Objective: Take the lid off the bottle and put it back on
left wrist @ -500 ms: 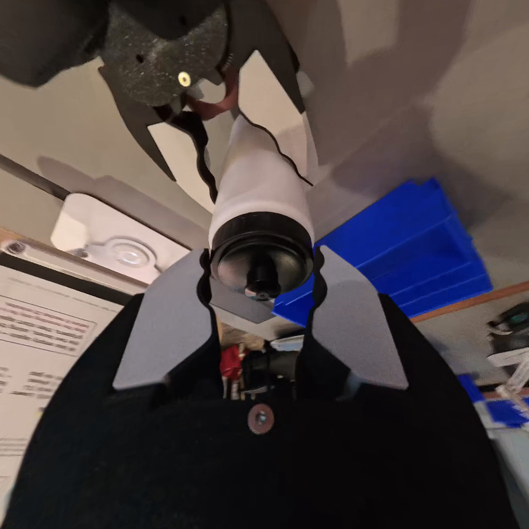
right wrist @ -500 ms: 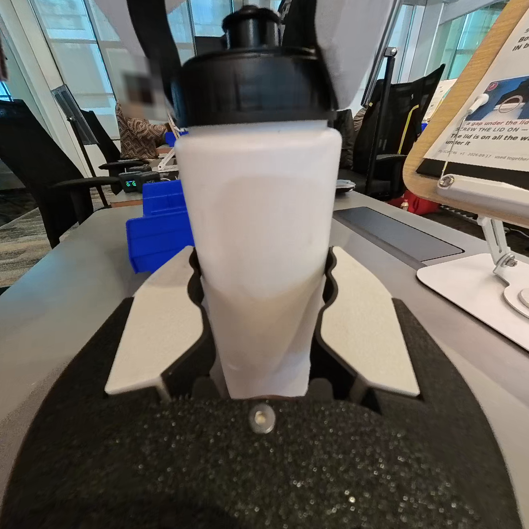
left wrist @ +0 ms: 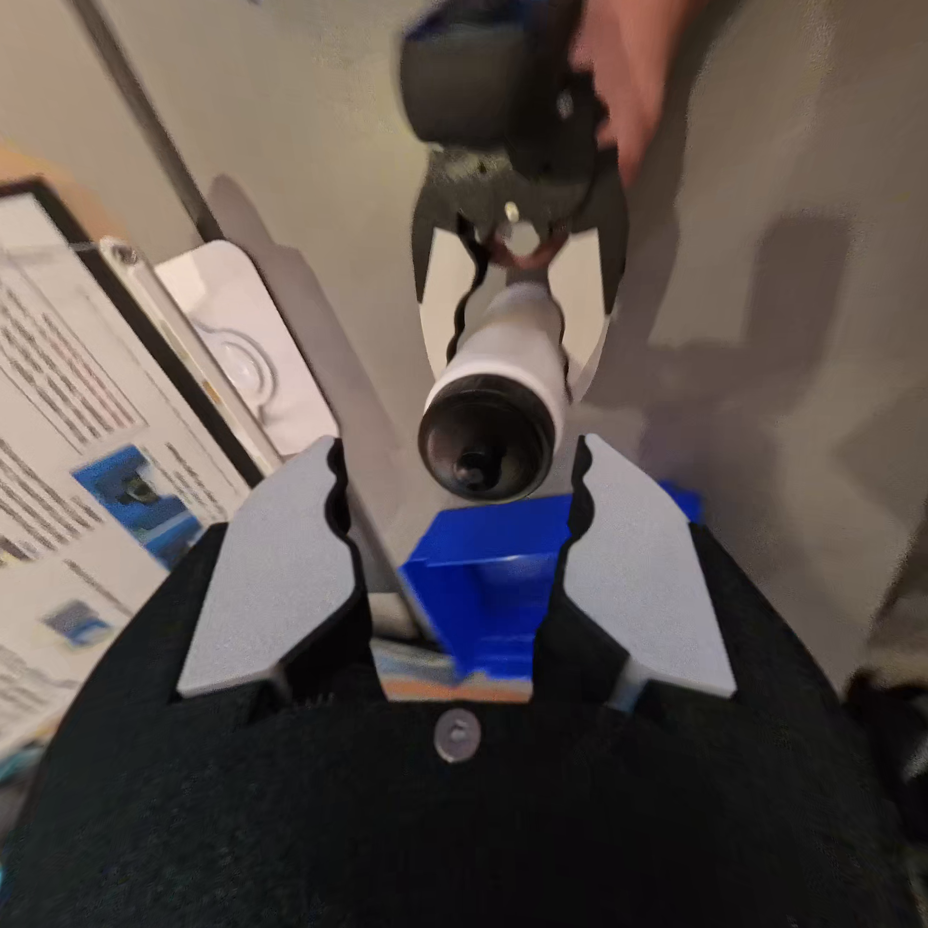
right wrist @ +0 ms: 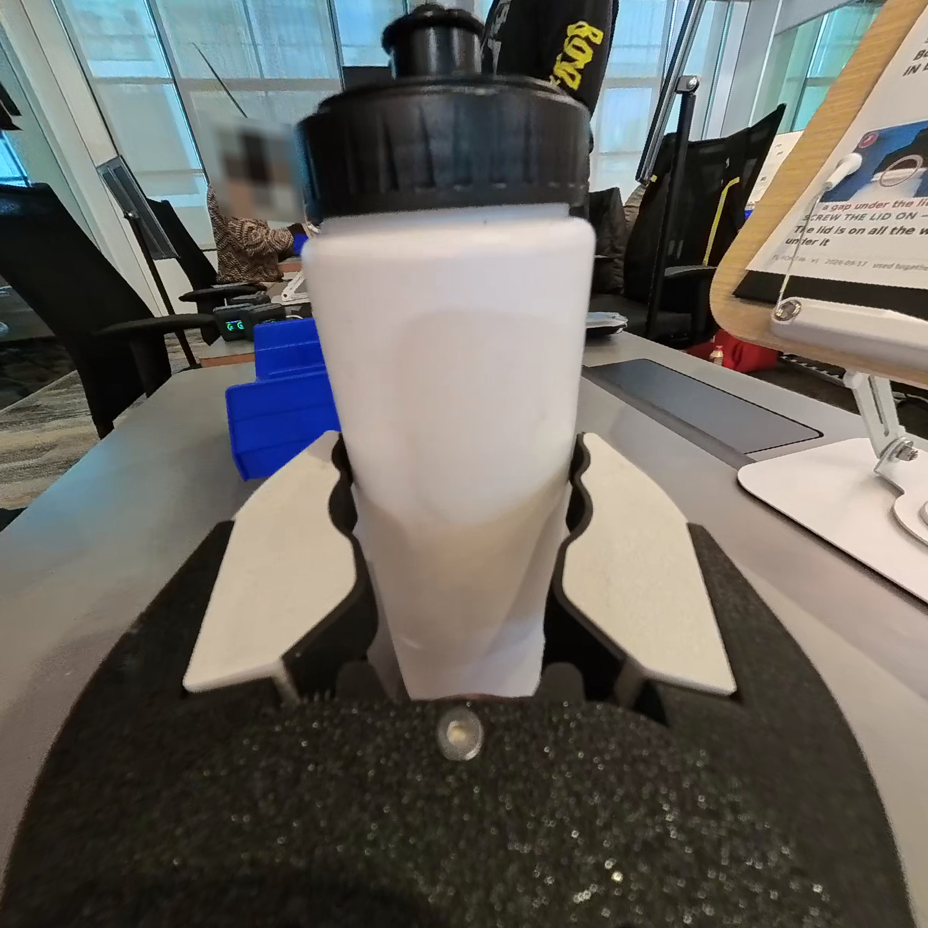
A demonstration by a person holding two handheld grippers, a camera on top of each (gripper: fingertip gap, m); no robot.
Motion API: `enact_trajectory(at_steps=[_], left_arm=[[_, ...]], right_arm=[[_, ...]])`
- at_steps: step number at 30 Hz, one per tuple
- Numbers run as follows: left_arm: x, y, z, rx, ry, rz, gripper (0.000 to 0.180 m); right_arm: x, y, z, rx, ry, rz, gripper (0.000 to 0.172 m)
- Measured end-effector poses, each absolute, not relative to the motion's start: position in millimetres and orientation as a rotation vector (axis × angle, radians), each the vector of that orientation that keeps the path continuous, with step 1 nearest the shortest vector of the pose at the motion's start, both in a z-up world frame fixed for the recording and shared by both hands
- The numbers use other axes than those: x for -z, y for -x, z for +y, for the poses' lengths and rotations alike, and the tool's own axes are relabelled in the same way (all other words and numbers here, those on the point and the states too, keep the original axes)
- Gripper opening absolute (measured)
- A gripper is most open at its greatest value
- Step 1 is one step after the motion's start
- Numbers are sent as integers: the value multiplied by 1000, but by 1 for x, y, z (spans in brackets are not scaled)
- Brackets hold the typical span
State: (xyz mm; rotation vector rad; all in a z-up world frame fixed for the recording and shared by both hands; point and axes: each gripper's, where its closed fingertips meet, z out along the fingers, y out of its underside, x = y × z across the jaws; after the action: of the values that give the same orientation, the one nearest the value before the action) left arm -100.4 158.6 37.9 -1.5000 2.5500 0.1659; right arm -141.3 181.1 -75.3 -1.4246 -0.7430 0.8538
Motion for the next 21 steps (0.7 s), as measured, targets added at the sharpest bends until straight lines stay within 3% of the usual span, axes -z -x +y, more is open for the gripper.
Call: enact_trajectory(at_steps=[5, 11, 21], left_arm=[[-59, 90, 157, 150, 2096, 1957, 82], [-32, 110, 162, 284, 2678, 1315, 72], [-5, 111, 170, 141, 2803, 1004, 73]], right_arm=[[75, 141, 181, -831, 1425, -738, 83], [76, 141, 178, -808, 1430, -752, 83], [76, 139, 181, -822, 1424, -745, 83]])
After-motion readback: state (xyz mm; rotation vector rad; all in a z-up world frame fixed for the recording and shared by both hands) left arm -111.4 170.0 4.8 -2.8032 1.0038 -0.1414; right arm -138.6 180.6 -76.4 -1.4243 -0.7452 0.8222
